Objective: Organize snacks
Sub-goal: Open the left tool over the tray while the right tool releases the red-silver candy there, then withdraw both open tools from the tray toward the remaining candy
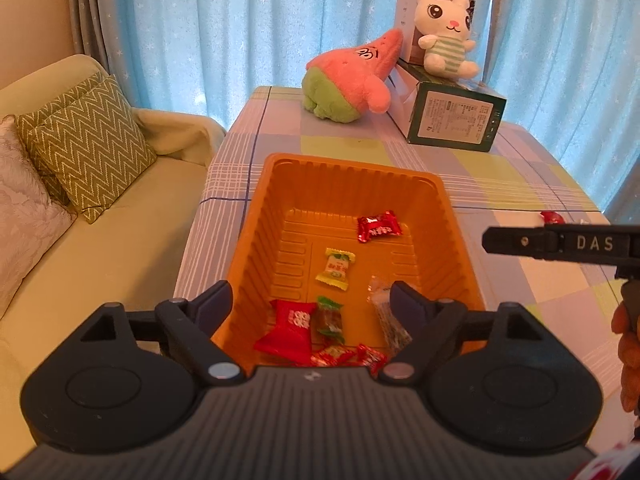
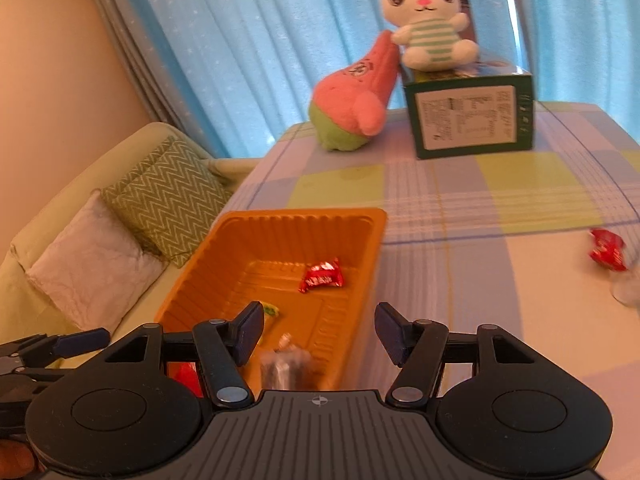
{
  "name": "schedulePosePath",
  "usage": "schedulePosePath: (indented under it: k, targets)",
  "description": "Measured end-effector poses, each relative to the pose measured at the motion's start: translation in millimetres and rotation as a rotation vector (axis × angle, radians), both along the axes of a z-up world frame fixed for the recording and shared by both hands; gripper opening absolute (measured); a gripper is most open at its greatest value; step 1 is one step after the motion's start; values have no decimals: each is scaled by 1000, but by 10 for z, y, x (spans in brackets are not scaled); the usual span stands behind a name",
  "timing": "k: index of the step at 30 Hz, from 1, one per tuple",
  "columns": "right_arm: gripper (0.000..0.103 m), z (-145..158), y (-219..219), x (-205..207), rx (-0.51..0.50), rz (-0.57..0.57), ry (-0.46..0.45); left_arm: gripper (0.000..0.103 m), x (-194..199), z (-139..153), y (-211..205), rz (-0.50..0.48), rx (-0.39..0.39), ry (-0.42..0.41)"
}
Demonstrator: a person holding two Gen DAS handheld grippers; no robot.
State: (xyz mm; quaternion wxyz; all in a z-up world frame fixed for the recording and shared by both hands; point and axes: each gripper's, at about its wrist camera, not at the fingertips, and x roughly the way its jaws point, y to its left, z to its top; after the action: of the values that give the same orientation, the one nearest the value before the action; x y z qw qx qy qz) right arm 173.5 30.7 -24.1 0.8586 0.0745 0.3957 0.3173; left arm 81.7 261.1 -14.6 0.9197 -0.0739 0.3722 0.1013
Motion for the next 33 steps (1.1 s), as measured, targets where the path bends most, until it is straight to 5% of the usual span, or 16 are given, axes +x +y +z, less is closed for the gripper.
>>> schedulePosePath:
  k: [19,33]
  targets:
    - [62,374,-1127,-826,-64,-116,-77,91,-627,526,-804,-21,-40,-69]
    - [62,507,-1764,-948,-76,-227,-100,93,-580,585,-1353,-129,-65,-68]
